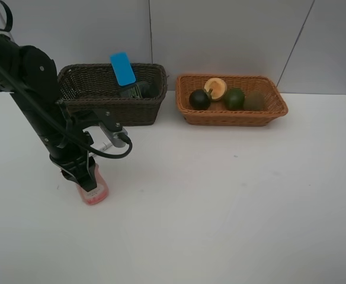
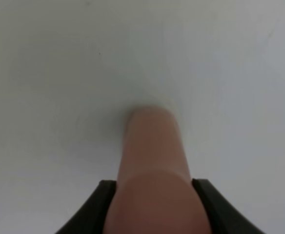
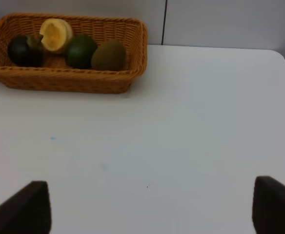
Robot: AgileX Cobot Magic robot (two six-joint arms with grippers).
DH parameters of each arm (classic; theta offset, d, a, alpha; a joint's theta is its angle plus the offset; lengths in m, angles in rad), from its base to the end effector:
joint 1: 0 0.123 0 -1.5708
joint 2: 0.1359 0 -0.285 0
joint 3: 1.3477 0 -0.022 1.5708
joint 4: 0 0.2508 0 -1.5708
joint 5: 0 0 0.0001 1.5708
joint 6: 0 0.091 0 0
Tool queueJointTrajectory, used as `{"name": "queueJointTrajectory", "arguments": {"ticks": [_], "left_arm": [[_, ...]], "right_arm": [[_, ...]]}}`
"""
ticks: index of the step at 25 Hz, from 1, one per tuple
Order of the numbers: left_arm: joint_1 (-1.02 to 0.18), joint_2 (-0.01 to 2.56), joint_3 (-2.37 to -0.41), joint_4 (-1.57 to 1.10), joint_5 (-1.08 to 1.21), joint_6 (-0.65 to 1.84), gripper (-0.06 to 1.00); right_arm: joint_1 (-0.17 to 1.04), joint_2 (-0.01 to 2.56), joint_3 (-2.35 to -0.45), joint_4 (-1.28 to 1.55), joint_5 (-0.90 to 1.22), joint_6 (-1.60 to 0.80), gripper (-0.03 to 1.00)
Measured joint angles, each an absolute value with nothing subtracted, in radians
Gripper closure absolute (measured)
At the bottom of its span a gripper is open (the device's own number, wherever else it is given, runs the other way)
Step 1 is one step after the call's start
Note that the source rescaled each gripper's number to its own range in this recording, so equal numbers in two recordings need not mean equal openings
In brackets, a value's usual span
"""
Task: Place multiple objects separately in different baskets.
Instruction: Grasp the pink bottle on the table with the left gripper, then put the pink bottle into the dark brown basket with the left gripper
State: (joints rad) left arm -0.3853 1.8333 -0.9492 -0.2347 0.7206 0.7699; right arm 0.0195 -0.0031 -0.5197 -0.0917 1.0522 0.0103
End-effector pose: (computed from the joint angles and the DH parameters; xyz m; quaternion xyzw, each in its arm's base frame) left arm 0.2797 -0.1285 0.1320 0.4701 0.8786 -0.0731 0.0412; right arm -0.0074 -0.0074 0.2837 -0.0018 0.8441 -0.0378 0.5349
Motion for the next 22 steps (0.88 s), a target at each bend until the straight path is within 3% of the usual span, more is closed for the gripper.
{"name": "queueJointTrajectory", "arguments": {"ticks": [7, 15, 22], "left_arm": [[-0.386, 1.737, -1.038, -0.206, 0.792, 0.690, 0.65], [-0.386, 1.680, -1.368, -0.070, 1.009, 0.457, 0.65], [-0.386, 1.680, -1.578, 0.038, 1.031, 0.201, 0.65]], "right_arm": [[0.019, -0.003, -0.520, -0.092, 1.052, 0.010, -0.03], [0.019, -0.003, -0.520, -0.092, 1.052, 0.010, -0.03], [0.019, -0.003, -0.520, -0.092, 1.052, 0.010, -0.03]]}}
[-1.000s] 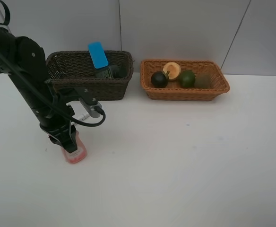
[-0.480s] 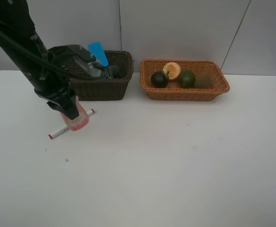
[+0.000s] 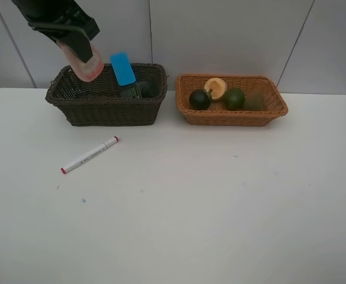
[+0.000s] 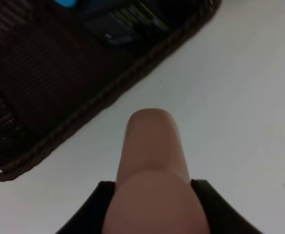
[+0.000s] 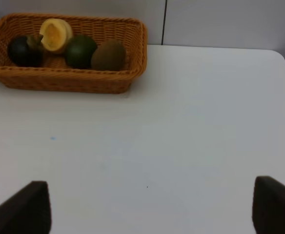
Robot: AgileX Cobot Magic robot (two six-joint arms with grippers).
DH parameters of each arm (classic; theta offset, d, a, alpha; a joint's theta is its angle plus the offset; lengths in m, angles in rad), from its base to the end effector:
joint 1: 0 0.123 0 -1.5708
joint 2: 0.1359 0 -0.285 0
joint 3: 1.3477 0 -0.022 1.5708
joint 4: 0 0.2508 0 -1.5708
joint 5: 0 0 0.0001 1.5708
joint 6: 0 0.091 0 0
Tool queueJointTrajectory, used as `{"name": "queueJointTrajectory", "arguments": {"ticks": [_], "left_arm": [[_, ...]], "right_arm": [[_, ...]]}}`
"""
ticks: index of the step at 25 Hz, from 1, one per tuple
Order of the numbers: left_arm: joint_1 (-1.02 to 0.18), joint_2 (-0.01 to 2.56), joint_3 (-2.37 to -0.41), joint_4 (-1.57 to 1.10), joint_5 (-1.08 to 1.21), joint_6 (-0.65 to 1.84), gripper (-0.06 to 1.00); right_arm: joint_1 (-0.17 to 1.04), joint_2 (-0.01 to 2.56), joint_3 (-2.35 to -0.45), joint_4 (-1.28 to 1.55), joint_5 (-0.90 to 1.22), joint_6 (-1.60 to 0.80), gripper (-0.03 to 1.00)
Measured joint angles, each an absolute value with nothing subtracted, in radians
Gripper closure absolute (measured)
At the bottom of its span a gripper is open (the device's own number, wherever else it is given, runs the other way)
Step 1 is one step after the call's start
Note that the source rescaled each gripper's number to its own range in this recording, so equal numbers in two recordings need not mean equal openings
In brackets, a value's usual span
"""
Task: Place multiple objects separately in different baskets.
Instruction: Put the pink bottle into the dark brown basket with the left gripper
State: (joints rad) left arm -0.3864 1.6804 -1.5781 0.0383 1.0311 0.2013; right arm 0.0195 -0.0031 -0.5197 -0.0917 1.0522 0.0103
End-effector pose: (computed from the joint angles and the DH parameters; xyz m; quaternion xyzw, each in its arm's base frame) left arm 0.3400 -0.1351 0.3389 0.2847 0.9227 -0.0056 0.2598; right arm -0.0074 -0.0074 0.2837 -0.0018 0.8441 -0.0378 0.5349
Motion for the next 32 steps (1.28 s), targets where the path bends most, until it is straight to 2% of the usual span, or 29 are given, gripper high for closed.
{"name": "queueJointTrajectory", "arguments": {"ticks": [5, 12, 21, 32], "left_arm": [[-0.375, 1.689, -1.628, 0.133, 1.039, 0.062, 0.65], [-0.295, 1.808, -1.677, 0.146, 1.023, 0.008, 0.65], [-0.244, 2.009, -1.763, 0.146, 0.900, -0.030, 0.65], [-0.227, 2.187, -1.769, 0.090, 0.736, -0.039, 0.65]], "right_arm": [[0.019, -0.003, -0.520, -0.092, 1.052, 0.010, -0.03], [0.019, -0.003, -0.520, -0.092, 1.052, 0.010, -0.03], [0.019, -0.003, -0.520, -0.092, 1.052, 0.010, -0.03], [0.019, -0.003, -0.520, -0.092, 1.052, 0.010, -0.03]]}}
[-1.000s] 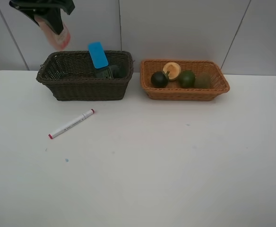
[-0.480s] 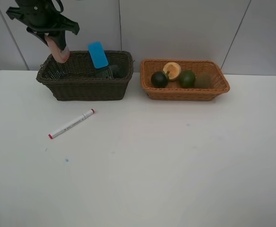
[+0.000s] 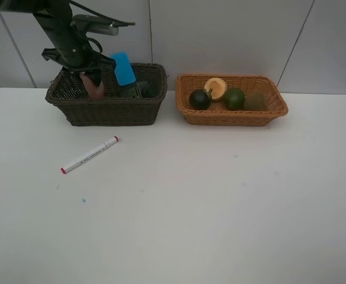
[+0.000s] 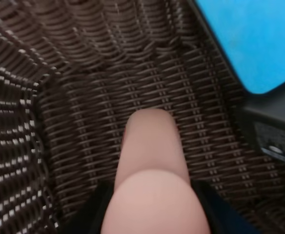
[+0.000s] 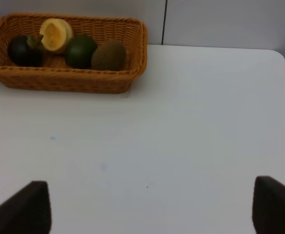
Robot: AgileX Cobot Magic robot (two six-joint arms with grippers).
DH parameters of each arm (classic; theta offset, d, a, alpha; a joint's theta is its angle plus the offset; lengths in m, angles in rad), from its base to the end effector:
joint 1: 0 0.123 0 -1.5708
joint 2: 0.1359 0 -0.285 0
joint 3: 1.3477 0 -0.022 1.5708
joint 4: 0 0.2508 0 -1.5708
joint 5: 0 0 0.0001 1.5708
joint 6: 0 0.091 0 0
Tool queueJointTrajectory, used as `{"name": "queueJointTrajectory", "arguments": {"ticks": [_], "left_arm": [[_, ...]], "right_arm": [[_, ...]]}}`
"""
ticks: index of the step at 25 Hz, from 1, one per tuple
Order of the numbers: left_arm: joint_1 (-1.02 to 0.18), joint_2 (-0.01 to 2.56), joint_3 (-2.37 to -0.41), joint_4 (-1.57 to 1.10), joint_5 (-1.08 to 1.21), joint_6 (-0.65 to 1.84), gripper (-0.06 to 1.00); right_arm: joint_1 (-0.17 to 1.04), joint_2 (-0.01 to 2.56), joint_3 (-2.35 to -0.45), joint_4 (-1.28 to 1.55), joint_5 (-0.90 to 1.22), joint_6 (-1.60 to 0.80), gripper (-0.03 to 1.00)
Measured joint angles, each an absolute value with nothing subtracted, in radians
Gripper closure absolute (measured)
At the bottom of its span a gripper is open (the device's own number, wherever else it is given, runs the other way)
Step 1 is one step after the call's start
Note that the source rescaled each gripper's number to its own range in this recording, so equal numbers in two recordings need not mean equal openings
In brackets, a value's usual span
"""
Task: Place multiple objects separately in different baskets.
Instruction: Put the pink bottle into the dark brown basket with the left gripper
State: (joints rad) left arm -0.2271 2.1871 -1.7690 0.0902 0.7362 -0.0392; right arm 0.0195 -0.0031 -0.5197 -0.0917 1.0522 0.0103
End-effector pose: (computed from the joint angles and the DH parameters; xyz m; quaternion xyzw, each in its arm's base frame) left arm 0.4718 -0.1034 0.1909 0.1155 0.9609 0.0043 0.2517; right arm -0.0074 -0.0074 0.2837 -0.0018 0.8441 -0.0378 0.5349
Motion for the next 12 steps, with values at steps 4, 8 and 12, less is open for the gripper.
{"name": "queueJointTrajectory", "arguments": {"ticks": [4, 8, 12], "left_arm": [[-0.225, 2.204, -1.769, 0.087, 0.713, -0.057, 0.65], [-0.224, 2.204, -1.769, 0.085, 0.704, -0.064, 0.65], [-0.222, 2.204, -1.769, 0.085, 0.705, -0.064, 0.65]], "right_arm": [[0.019, -0.003, -0.520, -0.092, 1.052, 0.010, -0.03], [0.019, -0.003, -0.520, -0.092, 1.052, 0.010, -0.03], [0.019, -0.003, -0.520, -0.092, 1.052, 0.010, -0.03]]}}
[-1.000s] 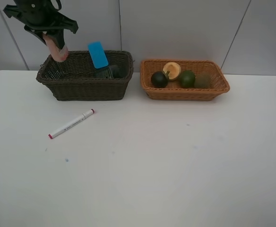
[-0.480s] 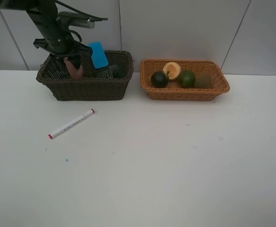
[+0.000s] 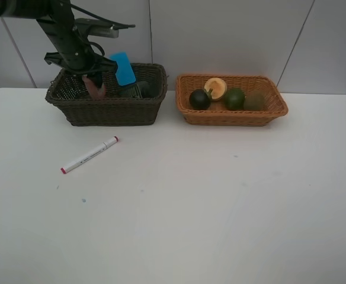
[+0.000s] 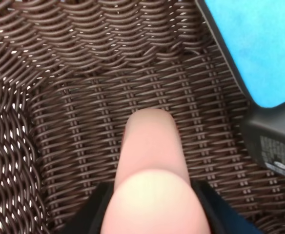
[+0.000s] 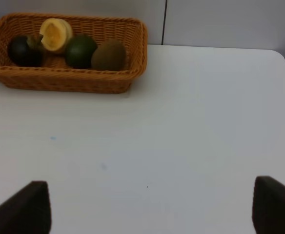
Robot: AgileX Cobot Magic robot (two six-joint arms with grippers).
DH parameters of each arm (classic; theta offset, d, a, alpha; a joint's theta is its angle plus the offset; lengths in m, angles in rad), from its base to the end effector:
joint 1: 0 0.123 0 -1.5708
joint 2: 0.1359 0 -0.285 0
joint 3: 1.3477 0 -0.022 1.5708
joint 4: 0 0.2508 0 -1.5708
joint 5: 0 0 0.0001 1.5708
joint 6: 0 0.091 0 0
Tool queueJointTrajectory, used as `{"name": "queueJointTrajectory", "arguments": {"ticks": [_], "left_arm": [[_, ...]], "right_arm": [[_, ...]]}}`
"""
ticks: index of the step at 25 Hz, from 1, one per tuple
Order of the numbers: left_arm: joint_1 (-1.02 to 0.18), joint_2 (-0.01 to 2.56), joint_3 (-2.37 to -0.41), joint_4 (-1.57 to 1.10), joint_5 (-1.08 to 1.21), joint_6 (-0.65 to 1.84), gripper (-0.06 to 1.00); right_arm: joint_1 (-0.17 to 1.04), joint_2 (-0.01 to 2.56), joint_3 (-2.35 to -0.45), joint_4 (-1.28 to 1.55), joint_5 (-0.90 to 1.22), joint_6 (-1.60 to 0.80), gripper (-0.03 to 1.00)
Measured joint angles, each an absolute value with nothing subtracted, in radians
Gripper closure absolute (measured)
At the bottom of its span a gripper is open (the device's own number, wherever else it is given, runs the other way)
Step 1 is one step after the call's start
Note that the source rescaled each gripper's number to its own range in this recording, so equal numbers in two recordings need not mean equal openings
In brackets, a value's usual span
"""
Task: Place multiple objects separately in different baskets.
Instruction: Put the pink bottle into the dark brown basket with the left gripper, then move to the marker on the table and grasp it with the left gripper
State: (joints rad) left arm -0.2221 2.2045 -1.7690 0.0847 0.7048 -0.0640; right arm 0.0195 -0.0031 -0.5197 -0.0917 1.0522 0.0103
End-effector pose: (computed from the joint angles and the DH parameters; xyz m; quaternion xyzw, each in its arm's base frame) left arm 0.4757 -0.1023 0.1838 0.1003 0.9609 -0.0020 0.2581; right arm -0.0074 -0.0074 0.2837 -0.0018 0.8441 -0.0378 0.5349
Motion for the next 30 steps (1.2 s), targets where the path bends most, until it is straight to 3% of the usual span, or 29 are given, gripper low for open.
{"name": "queueJointTrajectory", "arguments": {"ticks": [7, 8, 12, 14, 30], "left_arm": [[-0.222, 2.204, -1.769, 0.072, 0.707, 0.000, 0.65], [-0.222, 2.204, -1.769, 0.070, 0.707, 0.000, 0.60], [-0.222, 2.204, -1.769, 0.065, 0.703, -0.048, 0.10], [-0.222, 2.204, -1.769, 0.062, 0.699, -0.060, 0.02], [-0.222, 2.133, -1.769, 0.061, 0.746, -0.055, -0.02]], "right_arm": [[0.019, -0.003, -0.520, -0.092, 1.052, 0.010, -0.03], [0.019, -0.003, -0.520, -0.092, 1.052, 0.010, -0.03], [0.019, -0.003, -0.520, -0.092, 1.052, 0.010, -0.03], [0.019, -0.003, -0.520, -0.092, 1.052, 0.010, -0.03], [0.019, -0.003, -0.520, -0.092, 1.052, 0.010, -0.03]]}}
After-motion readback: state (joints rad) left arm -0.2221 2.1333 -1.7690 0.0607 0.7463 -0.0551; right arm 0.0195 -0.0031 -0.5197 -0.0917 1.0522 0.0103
